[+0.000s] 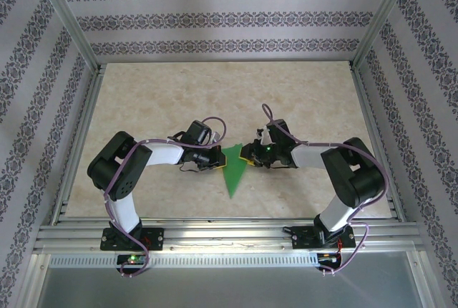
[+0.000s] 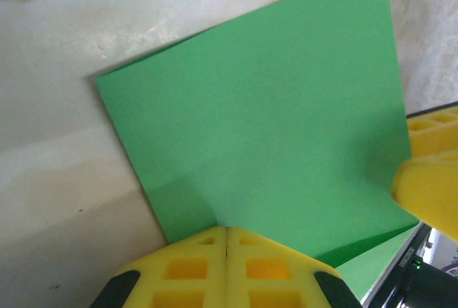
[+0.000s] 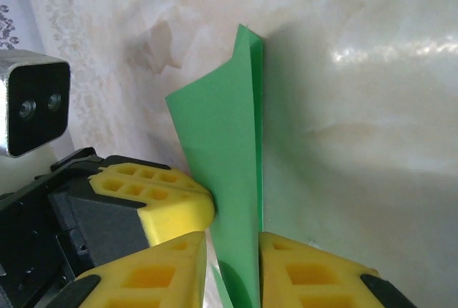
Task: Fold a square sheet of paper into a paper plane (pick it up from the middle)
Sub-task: Fold the wing for the fifth time at the center of the table.
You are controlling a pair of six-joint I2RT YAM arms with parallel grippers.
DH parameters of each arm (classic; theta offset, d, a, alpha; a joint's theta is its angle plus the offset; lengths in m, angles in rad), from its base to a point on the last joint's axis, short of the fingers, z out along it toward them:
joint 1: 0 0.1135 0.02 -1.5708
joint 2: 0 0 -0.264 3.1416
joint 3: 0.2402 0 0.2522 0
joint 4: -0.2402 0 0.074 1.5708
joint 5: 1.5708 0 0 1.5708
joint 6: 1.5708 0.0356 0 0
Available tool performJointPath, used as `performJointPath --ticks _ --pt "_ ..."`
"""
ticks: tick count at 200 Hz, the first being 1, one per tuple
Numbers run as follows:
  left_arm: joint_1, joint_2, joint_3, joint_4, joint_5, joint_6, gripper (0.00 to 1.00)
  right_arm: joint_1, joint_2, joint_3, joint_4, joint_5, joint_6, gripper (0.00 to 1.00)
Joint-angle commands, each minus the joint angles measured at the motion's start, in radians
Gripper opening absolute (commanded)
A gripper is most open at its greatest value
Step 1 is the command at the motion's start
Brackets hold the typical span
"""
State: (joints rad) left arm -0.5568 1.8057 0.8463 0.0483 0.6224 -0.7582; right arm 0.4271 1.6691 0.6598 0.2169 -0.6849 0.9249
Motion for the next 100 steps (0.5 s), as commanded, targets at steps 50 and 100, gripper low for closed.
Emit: performJointPath --ticks 50,100 --pt "-0.009 0.021 0.031 -0.086 0.004 0.057 0.00 -0.027 0.072 0.098 -0.108 -0.120 -0.116 0.16" --pt "-0.008 -0.015 0.036 -0.071 0.016 0.062 0.01 -0.027 0.068 0.074 -0.109 -0.089 -0.091 0.06"
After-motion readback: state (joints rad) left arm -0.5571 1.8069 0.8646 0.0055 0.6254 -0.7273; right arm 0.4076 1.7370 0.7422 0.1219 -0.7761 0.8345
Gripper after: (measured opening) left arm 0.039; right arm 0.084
